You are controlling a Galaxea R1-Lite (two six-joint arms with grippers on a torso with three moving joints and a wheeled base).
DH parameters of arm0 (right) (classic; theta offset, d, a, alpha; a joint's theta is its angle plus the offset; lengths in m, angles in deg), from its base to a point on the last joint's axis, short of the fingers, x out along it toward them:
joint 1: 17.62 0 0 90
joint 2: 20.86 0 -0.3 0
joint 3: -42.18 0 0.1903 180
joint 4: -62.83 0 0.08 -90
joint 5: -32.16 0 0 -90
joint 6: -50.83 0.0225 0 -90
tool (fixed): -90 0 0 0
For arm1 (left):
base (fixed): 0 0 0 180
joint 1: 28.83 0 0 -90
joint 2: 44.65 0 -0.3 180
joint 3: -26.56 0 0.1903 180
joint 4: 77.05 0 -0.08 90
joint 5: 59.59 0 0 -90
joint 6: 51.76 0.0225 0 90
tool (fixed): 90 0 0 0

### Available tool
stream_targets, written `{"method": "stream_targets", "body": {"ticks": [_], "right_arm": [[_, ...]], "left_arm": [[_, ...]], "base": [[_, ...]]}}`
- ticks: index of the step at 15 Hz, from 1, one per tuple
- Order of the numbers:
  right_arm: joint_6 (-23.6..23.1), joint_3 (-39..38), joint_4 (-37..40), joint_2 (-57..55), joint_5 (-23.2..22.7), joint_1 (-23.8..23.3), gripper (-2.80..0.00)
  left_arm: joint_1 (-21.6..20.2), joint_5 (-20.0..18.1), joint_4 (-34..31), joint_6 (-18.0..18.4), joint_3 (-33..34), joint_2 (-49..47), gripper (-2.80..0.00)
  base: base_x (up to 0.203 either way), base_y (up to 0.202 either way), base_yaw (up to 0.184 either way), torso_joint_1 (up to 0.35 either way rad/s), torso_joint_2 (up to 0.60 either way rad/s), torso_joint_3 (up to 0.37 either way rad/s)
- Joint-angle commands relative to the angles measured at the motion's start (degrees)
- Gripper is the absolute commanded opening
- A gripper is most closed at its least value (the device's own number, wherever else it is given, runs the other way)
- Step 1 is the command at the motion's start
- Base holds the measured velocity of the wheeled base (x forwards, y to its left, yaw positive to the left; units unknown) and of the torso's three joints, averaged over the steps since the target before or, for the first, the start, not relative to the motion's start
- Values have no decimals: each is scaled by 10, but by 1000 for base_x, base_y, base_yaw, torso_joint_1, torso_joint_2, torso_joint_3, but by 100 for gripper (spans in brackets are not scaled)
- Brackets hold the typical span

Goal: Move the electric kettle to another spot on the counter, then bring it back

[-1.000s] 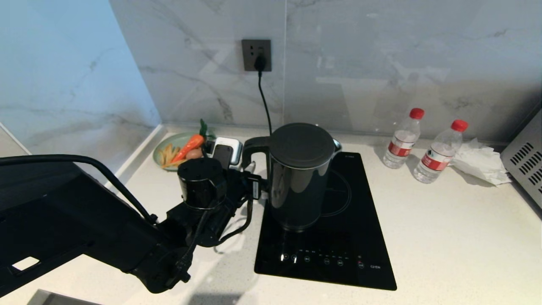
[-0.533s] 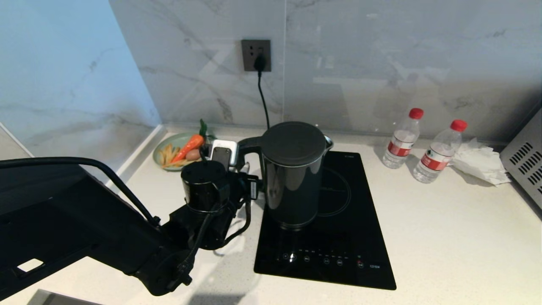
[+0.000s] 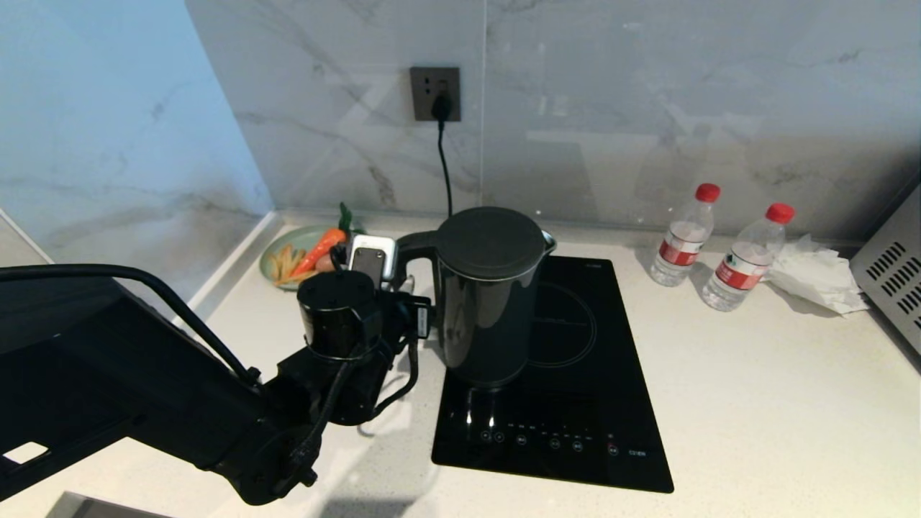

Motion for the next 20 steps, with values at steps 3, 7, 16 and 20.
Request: {"method": "stream_targets", "body": {"ticks": [3,7,16,20], "right_arm": [[0,0,0,0,0,0,-280],[0,0,0,0,0,0,-280],[0,-1,0,0,0,0,-280],[0,0,0,0,0,0,-280]], "left_arm": [[10,17,7,10,11,5,-280],[15,43,7,11,9,1,-280],[43,136,7,11,-8,-15,-280],[57,161,6,11,-7,-15,-280]], "base": [[0,0,0,0,0,0],[0,0,0,0,0,0],[0,0,0,0,0,0],[0,0,0,0,0,0]]}}
